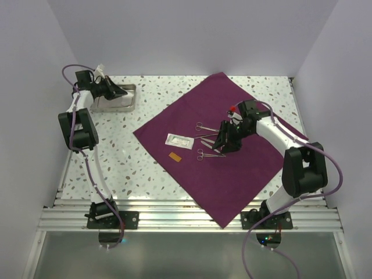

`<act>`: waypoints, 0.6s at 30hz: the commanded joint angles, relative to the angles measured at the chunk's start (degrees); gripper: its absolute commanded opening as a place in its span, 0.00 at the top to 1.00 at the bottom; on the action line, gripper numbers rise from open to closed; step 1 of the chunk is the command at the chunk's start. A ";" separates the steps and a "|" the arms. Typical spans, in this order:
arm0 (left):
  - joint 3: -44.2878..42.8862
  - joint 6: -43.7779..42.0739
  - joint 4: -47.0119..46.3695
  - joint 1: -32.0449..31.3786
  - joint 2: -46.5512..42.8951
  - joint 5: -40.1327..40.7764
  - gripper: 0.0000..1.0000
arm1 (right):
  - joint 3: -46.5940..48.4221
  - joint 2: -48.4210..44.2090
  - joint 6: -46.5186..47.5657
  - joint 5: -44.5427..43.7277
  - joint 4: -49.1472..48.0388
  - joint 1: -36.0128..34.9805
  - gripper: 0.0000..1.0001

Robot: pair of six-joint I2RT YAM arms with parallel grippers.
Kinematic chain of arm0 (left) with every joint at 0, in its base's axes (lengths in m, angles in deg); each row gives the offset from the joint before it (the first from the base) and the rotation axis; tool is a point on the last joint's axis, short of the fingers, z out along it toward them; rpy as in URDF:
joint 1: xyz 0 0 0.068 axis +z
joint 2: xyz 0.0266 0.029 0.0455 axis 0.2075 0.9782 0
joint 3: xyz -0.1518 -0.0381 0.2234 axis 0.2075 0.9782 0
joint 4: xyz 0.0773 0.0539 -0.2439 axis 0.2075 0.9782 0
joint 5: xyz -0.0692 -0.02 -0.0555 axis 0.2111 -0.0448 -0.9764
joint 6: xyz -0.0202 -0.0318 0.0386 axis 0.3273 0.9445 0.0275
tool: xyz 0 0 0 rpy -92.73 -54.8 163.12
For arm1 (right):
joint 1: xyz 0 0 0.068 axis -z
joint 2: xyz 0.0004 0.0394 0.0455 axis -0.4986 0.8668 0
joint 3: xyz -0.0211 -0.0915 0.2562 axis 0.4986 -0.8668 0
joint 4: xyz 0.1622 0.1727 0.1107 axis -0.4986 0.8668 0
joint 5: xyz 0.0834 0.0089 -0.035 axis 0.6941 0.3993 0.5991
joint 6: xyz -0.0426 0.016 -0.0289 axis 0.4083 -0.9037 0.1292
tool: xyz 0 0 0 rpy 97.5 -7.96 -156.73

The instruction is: Prepare the surgical pack

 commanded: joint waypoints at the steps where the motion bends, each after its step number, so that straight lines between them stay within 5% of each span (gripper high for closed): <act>1: -1.66 -7.91 3.55 0.60 -1.40 -3.01 1.00 | -1.98 0.33 -1.42 3.87 -3.66 -0.06 0.47; 9: -2.89 -18.37 8.21 0.60 -0.09 -3.71 1.00 | -4.80 1.99 0.68 5.02 -3.32 -0.15 0.48; 18: -6.57 -17.06 6.19 0.51 4.66 -5.83 1.00 | 1.87 7.44 4.81 5.72 1.78 -0.15 0.49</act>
